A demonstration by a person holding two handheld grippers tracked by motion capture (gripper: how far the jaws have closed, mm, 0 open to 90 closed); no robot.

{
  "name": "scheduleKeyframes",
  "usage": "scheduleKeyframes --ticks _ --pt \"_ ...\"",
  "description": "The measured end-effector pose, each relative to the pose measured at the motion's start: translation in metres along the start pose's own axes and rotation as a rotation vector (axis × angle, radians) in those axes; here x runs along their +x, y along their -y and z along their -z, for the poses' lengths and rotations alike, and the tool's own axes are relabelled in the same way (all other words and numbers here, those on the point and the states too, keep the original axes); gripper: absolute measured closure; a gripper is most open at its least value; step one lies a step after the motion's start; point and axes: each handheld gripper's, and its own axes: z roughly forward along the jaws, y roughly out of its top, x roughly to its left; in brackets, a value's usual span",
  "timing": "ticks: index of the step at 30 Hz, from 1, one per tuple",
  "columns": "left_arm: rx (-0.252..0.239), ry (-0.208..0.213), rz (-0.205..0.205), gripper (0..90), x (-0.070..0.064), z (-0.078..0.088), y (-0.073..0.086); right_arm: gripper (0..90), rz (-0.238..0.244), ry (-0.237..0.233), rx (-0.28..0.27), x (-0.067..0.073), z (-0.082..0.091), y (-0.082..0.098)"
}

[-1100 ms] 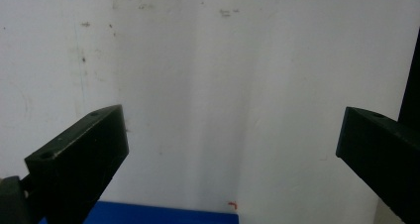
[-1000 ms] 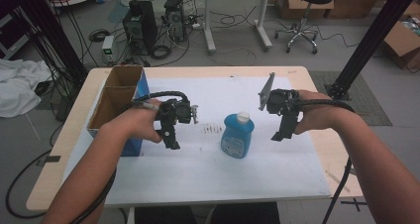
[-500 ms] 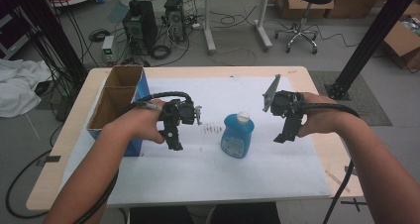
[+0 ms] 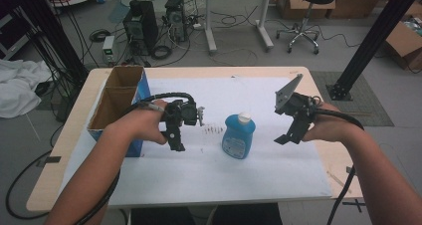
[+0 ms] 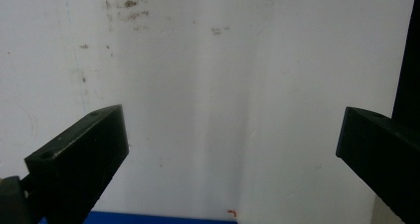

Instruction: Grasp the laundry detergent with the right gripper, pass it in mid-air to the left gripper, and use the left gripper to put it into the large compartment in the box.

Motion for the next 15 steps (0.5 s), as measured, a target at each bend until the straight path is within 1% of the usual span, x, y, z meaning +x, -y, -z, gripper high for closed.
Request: scheduleKeyframes --ticks 1,3,5,7,8,11,12,15 --pt "0.002 0.0 -0.001 0.1 -0.001 0.0 0.0 0.0 -0.013 0.008 -0.052 0.001 0.0 0.006" --pt "-0.003 0.001 0.0 0.1 -0.001 0.001 0.0 0.0 -0.022 0.019 -0.093 0.003 0.0 0.012" --pt "-0.005 -0.005 -0.006 0.1 -0.002 0.002 0.0 0.0 -0.036 0.012 -0.13 0.004 -0.001 0.018" --pt "-0.006 -0.005 -0.006 0.1 -0.003 0.003 0.001 0.0 -0.048 0.016 -0.159 0.005 -0.001 0.025" --pt "-0.008 -0.006 -0.006 0.1 -0.003 0.004 0.001 0.0 -0.058 0.008 -0.184 0.006 -0.001 0.029" --pt "-0.017 -0.012 -0.008 0.1 -0.004 0.005 0.003 0.0 -0.066 0.006 -0.233 0.008 -0.003 0.038" --pt "-0.018 -0.012 -0.005 0.1 -0.004 0.005 0.004 0.0 -0.068 0.004 -0.261 0.009 -0.004 0.042" --pt "-0.021 -0.011 -0.001 0.1 -0.004 0.005 0.006 0.0 -0.077 0.008 -0.32 0.012 -0.008 0.051"
